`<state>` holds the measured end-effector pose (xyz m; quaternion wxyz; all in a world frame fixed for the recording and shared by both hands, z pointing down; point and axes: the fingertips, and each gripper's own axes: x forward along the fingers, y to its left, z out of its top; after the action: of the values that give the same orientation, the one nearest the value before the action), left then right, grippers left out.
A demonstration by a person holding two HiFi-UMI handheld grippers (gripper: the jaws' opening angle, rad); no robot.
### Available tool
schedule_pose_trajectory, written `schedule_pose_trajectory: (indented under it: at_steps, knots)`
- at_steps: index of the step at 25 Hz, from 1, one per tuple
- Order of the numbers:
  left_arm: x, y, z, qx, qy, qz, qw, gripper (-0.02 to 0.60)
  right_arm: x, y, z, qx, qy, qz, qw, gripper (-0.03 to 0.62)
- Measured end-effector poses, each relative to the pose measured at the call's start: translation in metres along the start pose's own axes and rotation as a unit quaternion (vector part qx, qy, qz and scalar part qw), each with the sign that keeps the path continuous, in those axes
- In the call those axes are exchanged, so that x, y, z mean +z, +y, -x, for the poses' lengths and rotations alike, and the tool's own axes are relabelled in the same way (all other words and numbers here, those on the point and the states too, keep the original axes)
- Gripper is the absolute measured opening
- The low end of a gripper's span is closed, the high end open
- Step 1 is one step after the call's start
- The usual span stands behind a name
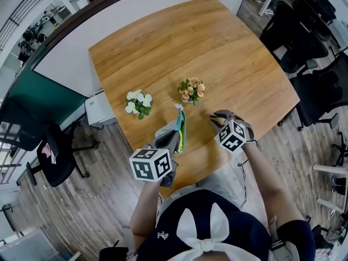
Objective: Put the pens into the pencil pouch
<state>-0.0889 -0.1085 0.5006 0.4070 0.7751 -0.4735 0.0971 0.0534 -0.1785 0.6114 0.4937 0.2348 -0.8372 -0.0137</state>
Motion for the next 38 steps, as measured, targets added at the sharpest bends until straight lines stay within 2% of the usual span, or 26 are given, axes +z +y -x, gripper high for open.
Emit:
schedule_pose_trajectory:
  at_steps: [14, 21, 23, 28, 34, 38]
  knots:
    - [0.002, 0.005, -0.002, -0.001, -0.003, 0.013, 0.9999, 0.046, -0.038, -0.001, -0.048, 0.043, 0.106, 0.085, 0.99, 0.107]
    - [0.004, 0.005, -0.003, 0.001, -0.003, 0.017, 0.9998, 0.046, -0.048, -0.001, -0.061, 0.076, 0.13, 0.091, 0.984, 0.103]
    - [0.004, 0.006, -0.003, 0.001, -0.005, 0.02, 0.9998, 0.046, -0.049, -0.001, -0.062, 0.09, 0.134, 0.091, 0.983, 0.106]
    - [0.004, 0.007, -0.003, 0.001, -0.009, 0.03, 0.9995, 0.046, -0.049, 0.007, -0.06, 0.125, 0.136, 0.071, 0.98, 0.054]
    - [0.003, 0.007, -0.002, 0.003, -0.01, 0.032, 0.9994, 0.046, -0.05, 0.005, -0.055, 0.119, 0.126, 0.061, 0.983, 0.049]
    - [0.004, 0.008, -0.002, 0.006, -0.013, 0.031, 0.9994, 0.046, -0.039, 0.007, -0.045, 0.119, 0.101, 0.053, 0.986, 0.049]
